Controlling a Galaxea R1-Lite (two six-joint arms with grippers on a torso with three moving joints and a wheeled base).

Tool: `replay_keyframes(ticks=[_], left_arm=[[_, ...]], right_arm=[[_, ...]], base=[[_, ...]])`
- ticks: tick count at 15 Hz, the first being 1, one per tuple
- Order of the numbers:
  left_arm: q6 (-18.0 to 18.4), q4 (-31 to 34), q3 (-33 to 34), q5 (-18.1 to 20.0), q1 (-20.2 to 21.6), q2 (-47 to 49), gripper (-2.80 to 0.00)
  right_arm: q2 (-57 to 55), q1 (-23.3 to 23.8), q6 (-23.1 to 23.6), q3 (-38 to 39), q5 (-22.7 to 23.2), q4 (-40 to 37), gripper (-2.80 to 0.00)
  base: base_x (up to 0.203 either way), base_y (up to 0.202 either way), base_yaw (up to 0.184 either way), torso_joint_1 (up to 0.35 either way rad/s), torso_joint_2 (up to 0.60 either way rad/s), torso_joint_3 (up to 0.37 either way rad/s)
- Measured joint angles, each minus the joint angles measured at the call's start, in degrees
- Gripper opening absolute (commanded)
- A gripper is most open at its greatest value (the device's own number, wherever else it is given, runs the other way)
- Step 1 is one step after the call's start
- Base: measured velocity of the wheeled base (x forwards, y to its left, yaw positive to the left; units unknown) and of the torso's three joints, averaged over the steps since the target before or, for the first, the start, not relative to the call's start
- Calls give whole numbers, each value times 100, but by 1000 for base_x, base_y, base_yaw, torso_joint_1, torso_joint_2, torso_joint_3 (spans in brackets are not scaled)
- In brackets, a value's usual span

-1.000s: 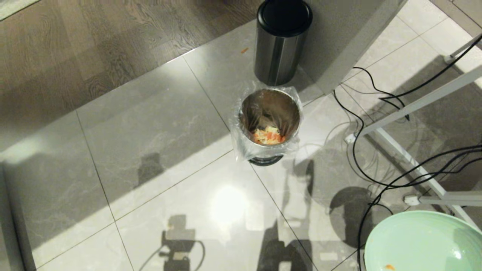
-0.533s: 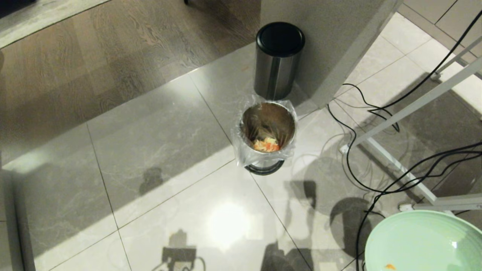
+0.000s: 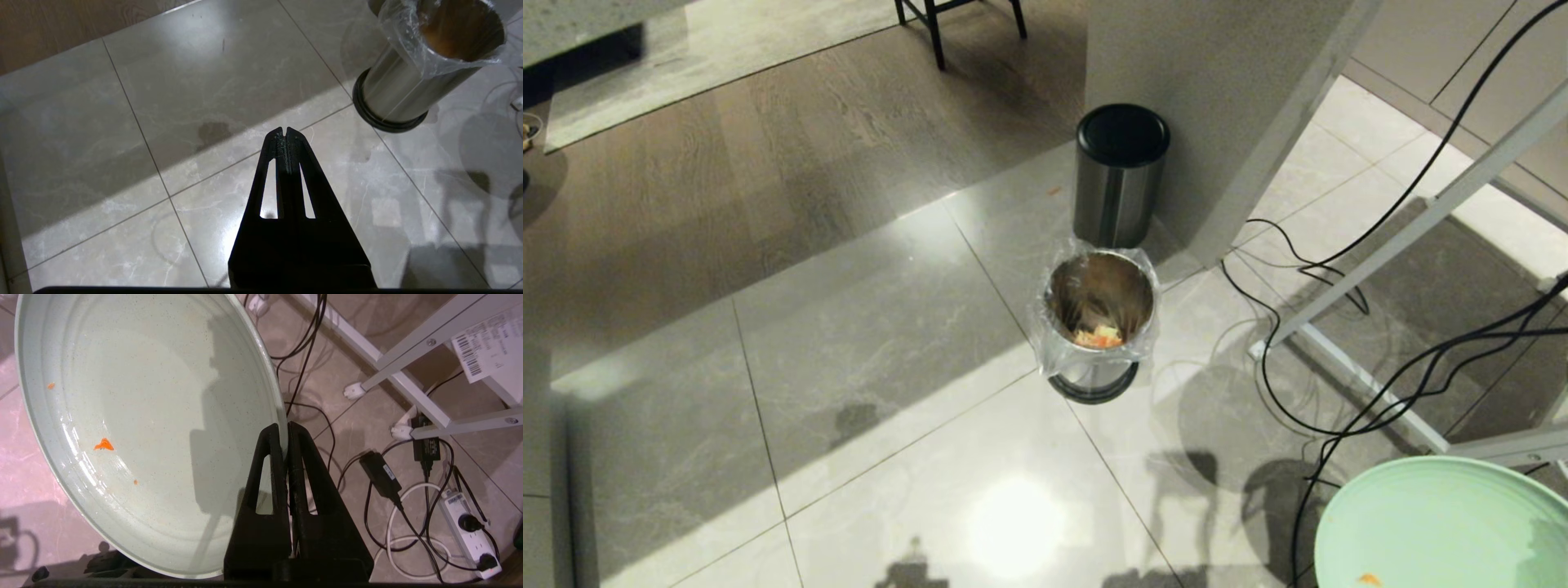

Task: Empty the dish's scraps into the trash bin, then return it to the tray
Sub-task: Put the plate back to the table

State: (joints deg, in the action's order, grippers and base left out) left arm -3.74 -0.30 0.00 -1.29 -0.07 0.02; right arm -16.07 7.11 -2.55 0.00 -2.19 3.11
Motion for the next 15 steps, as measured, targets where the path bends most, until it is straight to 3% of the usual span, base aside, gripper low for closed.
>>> replay_keyframes(ticks=[15], left_arm=[[-9, 0, 0, 0, 5, 0, -280]], right_arm=[[0, 0, -9, 0, 0, 0, -280]], base=[[0, 0, 0, 2, 3, 201]])
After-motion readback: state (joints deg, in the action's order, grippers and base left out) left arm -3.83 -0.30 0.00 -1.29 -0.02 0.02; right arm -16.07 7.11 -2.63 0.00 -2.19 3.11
